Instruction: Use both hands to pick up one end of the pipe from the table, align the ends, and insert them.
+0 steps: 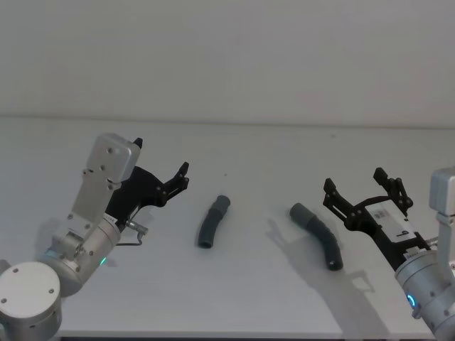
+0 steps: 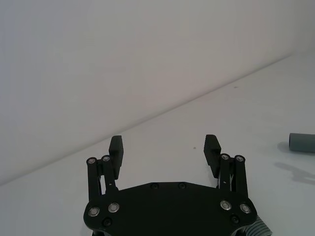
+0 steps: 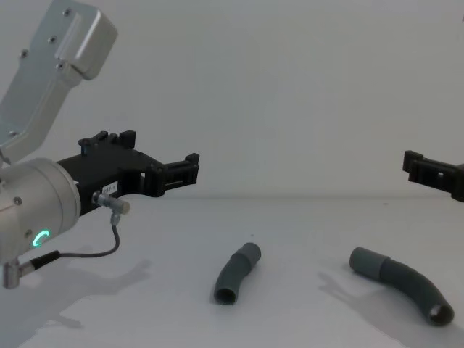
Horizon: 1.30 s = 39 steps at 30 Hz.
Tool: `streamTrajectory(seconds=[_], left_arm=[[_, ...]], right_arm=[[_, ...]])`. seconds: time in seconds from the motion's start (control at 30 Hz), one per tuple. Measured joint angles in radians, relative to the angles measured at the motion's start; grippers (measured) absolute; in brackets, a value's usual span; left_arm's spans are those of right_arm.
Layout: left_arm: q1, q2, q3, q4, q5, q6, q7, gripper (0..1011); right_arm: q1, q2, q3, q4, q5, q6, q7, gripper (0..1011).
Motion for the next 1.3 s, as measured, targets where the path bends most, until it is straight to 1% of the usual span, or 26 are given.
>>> streamTrajectory(seconds=[1.1, 1.27, 1.3], left_arm=[[0.000, 0.000, 0.000, 0.000, 0.000, 0.000, -0.001, 1001], [0.000, -0.001, 0.000, -0.002, -0.001, 0.011, -0.003, 1001], [-0.001, -0.001, 0.000, -0.004, -0.003, 0.021, -0.006, 1001]], right_arm=[[0.000, 0.000, 0.000, 0.001, 0.000, 0.000, 0.000, 1001], [0.000, 0.000, 0.000, 0.001, 0.000, 0.000, 0.000, 1001], [0.000, 0.000, 0.000, 0.001, 0.000, 0.000, 0.000, 1001]])
